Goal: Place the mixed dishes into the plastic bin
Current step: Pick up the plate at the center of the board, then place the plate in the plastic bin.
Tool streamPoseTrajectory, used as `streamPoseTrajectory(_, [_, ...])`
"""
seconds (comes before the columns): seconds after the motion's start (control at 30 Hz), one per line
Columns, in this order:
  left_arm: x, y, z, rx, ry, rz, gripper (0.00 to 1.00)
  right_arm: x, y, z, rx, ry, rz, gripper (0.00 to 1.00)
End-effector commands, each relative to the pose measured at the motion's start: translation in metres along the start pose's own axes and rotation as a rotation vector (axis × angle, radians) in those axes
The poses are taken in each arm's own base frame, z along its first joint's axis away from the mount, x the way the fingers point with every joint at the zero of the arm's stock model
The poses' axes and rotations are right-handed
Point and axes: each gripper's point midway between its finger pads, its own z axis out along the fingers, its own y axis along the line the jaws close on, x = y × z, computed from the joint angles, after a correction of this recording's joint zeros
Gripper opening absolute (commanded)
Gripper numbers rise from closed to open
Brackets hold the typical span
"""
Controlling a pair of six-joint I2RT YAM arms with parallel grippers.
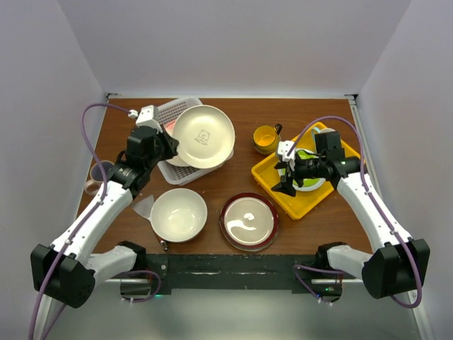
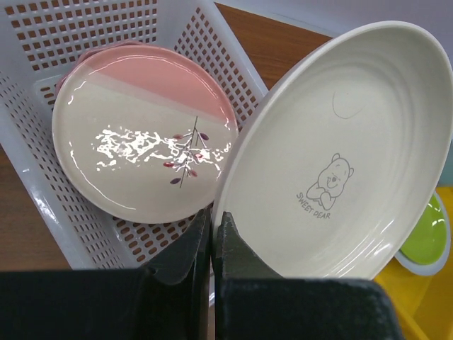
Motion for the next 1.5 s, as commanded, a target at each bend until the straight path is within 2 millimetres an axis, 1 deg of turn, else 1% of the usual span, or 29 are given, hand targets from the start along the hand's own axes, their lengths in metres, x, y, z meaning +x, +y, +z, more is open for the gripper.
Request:
streamPoseTrajectory(0.0, [-0.040, -0.008, 0.007, 0.067, -0.091, -0.111, 0.00, -0.010, 0.000, -0.003, 0.003, -0.041, -0.035, 0.79])
streamPoseTrajectory(0.03, [-0.037, -0.004, 0.011, 0.054, -0.081, -0.126, 0.00, -0.010, 0.000, -0.003, 0.006, -0.040, -0.036, 0.79])
streamPoseTrajectory(0.2, [-0.036, 0.012, 0.022, 0.030, -0.062, -0.180, 0.00, -0.009, -0.001, -0.002, 0.006, -0.038, -0.035, 0.79])
streamPoseTrajectory(0.27, [-0.033, 0.018, 0.027, 0.015, -0.049, -0.200, 0.00, -0.008, -0.001, -0.002, 0.008, -0.036, -0.033, 0.80])
streamPoseTrajectory(0.3, [-0.035, 0.021, 0.027, 0.011, -0.055, -0.206, 0.00, -0.008, -0.001, -0.002, 0.008, -0.036, -0.033, 0.80])
streamPoseTrajectory(0.5, [-0.035, 0.035, 0.035, -0.012, -0.043, -0.238, 0.00, -0.008, -0.002, -0.002, 0.009, -0.035, -0.035, 0.80])
streamPoseTrajectory(0.67, [-0.032, 0.044, 0.041, -0.035, -0.028, -0.258, 0.00, -0.006, -0.001, -0.001, 0.007, -0.032, -0.032, 0.80])
streamPoseTrajectory(0.8, [-0.030, 0.055, 0.047, -0.075, -0.015, -0.279, 0.00, -0.005, -0.002, -0.001, 0.008, -0.030, -0.030, 0.80])
streamPoseTrajectory(0.93, [-0.031, 0.059, 0.051, -0.092, -0.009, -0.287, 0.00, -0.005, -0.002, -0.001, 0.008, -0.028, -0.029, 0.80])
streamPoseTrajectory(1.0, [-0.028, 0.063, 0.053, -0.110, 0.007, -0.297, 0.00, -0.006, -0.002, -0.002, 0.009, -0.029, -0.031, 0.80])
streamPoseTrajectory(1.07, [-0.031, 0.064, 0.054, -0.118, 0.006, -0.300, 0.00, -0.005, -0.001, -0.001, 0.008, -0.027, -0.032, 0.80])
streamPoseTrajectory(1.1, [-0.028, 0.067, 0.056, -0.131, 0.019, -0.303, 0.00, -0.006, -0.002, -0.002, 0.009, -0.029, -0.033, 0.80])
streamPoseTrajectory(1.2, [-0.028, 0.069, 0.058, -0.143, 0.028, -0.309, 0.00, -0.005, -0.001, -0.001, 0.008, -0.027, -0.031, 0.80])
streamPoseTrajectory(1.43, [-0.031, 0.074, 0.064, -0.158, 0.029, -0.324, 0.00, -0.004, -0.002, -0.001, 0.008, -0.025, -0.030, 0.80])
streamPoseTrajectory(1.47, [-0.033, 0.078, 0.065, -0.181, 0.021, -0.325, 0.00, -0.004, -0.002, -0.001, 0.009, -0.025, -0.029, 0.81])
